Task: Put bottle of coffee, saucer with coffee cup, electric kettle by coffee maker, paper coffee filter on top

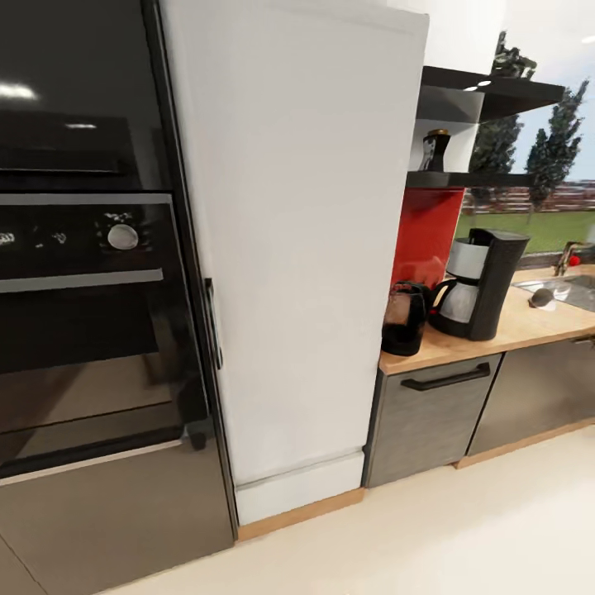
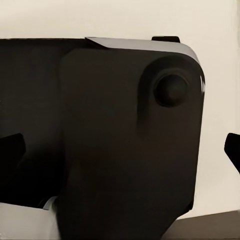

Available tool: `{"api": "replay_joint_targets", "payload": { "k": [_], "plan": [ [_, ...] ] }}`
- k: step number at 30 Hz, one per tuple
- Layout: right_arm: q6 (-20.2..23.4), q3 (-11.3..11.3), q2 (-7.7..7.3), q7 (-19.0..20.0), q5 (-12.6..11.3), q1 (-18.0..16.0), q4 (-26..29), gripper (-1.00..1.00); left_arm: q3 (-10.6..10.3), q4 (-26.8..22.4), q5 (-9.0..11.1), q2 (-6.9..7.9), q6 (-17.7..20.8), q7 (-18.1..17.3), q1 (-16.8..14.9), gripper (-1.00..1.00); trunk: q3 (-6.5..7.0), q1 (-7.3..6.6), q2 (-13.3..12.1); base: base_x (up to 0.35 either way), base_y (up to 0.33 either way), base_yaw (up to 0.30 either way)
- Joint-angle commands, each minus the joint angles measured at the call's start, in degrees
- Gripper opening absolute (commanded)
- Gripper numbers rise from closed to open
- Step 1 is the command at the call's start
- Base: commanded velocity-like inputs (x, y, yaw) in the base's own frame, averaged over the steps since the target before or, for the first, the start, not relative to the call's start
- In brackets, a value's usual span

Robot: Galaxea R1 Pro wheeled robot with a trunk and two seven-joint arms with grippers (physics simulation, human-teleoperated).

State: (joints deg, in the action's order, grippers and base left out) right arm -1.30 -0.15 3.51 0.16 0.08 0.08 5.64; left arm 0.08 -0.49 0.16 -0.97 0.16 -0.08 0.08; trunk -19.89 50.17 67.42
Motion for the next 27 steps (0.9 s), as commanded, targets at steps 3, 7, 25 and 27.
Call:
{"api": "replay_joint_targets", "payload": {
  "k": [3, 7, 25, 27],
  "plan": [
    [-0.11, -0.03, 0.01, 0.02, 0.01, 0.01, 0.02, 1.0, 0.01, -0.07, 0.02, 0.0, 0.02, -0.01, 0.01, 1.0, 0.5, -0.66, -1.19, 0.0, 0.0, -0.264],
    [-0.11, -0.03, 0.01, 0.02, 0.01, 0.01, 0.0, 1.0, 0.01, -0.06, 0.04, 0.0, 0.02, -0.01, 0.01, 1.0, 1.22, -1.54, -2.79, 0.0, 0.0, -0.264],
    [-0.15, -0.03, 0.01, 0.02, 0.01, 0.01, -0.01, 1.0, 0.01, -0.07, 0.02, 0.0, 0.02, -0.02, 0.01, 1.0, 4.45, -5.5, -10.01, 0.0, 0.0, -0.264],
    [-0.13, -0.03, 0.01, 0.02, 0.01, 0.01, -0.01, 1.0, 0.01, -0.07, 0.02, 0.0, 0.0, -0.02, 0.01, 1.0, 4.81, -5.93, -10.81, 0.0, 0.0, -0.264]
  ]
}}
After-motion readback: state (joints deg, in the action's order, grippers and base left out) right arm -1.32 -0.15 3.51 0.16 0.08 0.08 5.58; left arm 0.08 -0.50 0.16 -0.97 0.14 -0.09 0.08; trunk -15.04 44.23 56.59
